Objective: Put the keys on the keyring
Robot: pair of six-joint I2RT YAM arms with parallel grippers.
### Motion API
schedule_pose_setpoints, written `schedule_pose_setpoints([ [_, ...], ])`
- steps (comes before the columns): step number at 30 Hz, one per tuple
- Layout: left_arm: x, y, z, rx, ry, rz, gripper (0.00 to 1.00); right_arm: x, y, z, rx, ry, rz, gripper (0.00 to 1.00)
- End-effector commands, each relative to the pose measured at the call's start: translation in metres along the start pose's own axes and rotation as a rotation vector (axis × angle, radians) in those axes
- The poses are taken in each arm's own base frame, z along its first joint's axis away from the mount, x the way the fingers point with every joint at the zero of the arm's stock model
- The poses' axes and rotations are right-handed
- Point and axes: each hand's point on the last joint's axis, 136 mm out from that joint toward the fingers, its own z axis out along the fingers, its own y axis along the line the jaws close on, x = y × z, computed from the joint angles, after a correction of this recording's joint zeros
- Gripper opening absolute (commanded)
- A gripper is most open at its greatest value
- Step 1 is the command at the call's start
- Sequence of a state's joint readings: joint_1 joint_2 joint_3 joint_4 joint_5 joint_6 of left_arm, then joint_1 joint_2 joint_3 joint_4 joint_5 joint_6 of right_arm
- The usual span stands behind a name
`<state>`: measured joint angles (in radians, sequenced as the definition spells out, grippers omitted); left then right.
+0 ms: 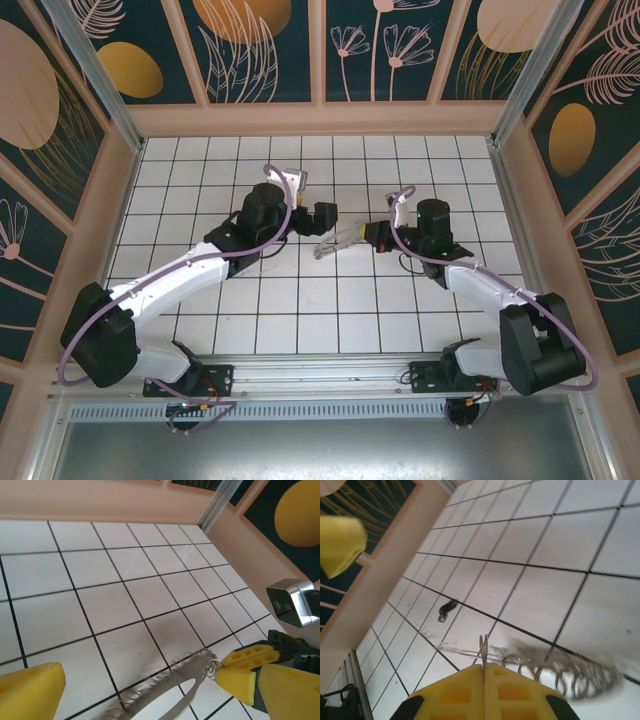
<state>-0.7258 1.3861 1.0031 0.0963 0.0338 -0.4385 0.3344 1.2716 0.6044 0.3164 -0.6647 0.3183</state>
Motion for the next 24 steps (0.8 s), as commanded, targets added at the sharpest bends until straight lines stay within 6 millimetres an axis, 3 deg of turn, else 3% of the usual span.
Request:
schedule_pose_setpoints([
  [1,-0.017,-0.019,-0.014,0.058,-0.006,0.118,0.99,-0.040,0.040,-0.009,-0.129,-0.084,-0.182,0.00],
  [6,-0.028,-0.032,-0.012,0.109,-0.022,0.193,0.99,-0.057,0.062,-0.016,-0.193,-0.106,-0.244,0.00],
  [15,-0.034,-0.035,0.007,0.266,-0.022,0.209,0.96,-0.065,0.074,-0.026,-0.212,-0.125,-0.308,0.00],
  [17,-0.036,-0.032,0.008,0.307,-0.019,0.196,0.93,-0.066,0.074,-0.027,-0.221,-0.127,-0.313,0.00],
  [21,-0.034,-0.035,0.005,0.395,0.005,0.195,0.70,-0.069,0.076,-0.028,-0.245,-0.128,-0.321,0.00],
  [24,-0.028,-0.046,0.000,0.473,0.027,0.209,0.61,-0.071,0.078,-0.028,-0.273,-0.123,-0.324,0.00],
])
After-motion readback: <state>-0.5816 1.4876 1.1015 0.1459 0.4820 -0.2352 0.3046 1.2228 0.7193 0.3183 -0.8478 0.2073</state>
